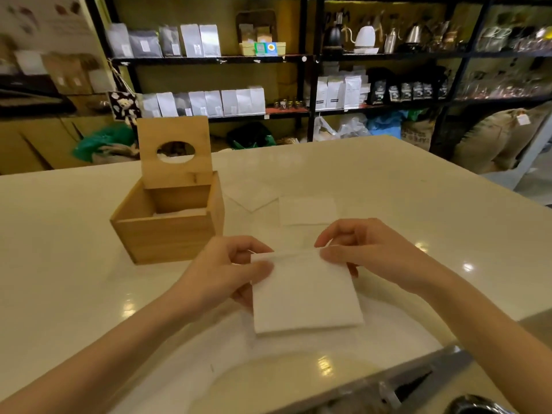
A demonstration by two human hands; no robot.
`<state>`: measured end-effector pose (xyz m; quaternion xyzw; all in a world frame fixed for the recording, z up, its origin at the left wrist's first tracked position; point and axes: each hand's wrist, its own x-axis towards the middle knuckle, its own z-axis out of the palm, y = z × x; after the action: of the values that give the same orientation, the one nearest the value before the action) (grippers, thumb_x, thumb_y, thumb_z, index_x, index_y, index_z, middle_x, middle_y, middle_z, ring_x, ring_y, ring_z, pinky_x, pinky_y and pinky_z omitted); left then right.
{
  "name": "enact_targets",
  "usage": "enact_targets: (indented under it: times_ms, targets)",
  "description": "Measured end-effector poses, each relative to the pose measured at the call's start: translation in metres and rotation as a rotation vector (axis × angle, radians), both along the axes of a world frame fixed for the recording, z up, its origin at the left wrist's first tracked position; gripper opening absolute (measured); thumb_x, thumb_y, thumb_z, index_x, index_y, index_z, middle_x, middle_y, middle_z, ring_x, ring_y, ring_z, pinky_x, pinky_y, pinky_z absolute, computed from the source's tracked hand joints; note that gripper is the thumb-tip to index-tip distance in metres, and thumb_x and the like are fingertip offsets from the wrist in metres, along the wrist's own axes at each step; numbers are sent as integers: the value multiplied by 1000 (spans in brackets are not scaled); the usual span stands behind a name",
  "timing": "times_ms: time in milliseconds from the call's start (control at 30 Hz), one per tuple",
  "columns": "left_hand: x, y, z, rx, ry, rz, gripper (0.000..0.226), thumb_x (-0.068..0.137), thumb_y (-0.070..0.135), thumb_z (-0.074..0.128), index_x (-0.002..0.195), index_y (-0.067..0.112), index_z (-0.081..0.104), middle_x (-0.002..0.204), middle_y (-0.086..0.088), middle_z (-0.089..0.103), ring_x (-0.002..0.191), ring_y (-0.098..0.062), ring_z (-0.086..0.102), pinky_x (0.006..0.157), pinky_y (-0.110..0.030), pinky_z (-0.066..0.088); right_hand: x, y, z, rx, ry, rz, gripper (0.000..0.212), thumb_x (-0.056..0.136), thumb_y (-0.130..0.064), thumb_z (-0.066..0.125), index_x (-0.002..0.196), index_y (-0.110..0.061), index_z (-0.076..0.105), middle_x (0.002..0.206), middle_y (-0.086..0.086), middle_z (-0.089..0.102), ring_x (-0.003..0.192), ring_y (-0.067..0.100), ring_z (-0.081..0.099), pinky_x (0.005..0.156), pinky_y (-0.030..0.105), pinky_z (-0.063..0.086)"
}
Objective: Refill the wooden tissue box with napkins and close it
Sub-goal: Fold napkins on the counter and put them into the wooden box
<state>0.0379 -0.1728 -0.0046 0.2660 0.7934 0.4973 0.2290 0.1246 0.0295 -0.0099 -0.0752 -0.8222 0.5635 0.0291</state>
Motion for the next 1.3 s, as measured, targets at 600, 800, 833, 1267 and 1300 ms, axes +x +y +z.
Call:
enact_targets:
  times_ms: [600,800,833,1267,1300]
  targets:
    - [-5,-16,-21,-454,665,-151,37,79,45,59,114,33,55,98,15,48,72,2,43,69,-19,39,-6,-5,-26,582,102,120,12,78,-31,68,89,-31,65,87,-15,54,73,9,50,70,25,43]
    - [-3,-17,-19,-484,718,-194,50,75,53,57,122,39,44,108,18,43,75,-1,46,72,-20,45,-13,1,-20,663,70,181,14,77,-37,67,90,-29,68,89,-17,54,75,7,51,73,29,47]
    - [-7,-16,-16,-473,747,-190,50,76,53,57,122,39,44,109,18,41,77,-3,46,74,-21,46,-16,2,-17,685,71,172,15,77,-38,66,90,-29,68,90,-16,55,77,8,53,74,31,48]
    - [-53,44,-48,-328,779,52,39,97,11,30,134,7,42,144,-10,40,136,-21,29,108,-20,16,-70,-6,-23,973,53,-42,36,84,-48,54,106,-22,64,102,-4,60,89,16,57,65,28,37]
    - [-52,45,-51,-353,763,50,40,98,11,28,135,6,39,145,-10,38,139,-21,23,110,-20,11,-70,-5,-23,977,42,-39,39,83,-49,55,108,-21,63,104,-3,59,90,17,57,66,29,39]
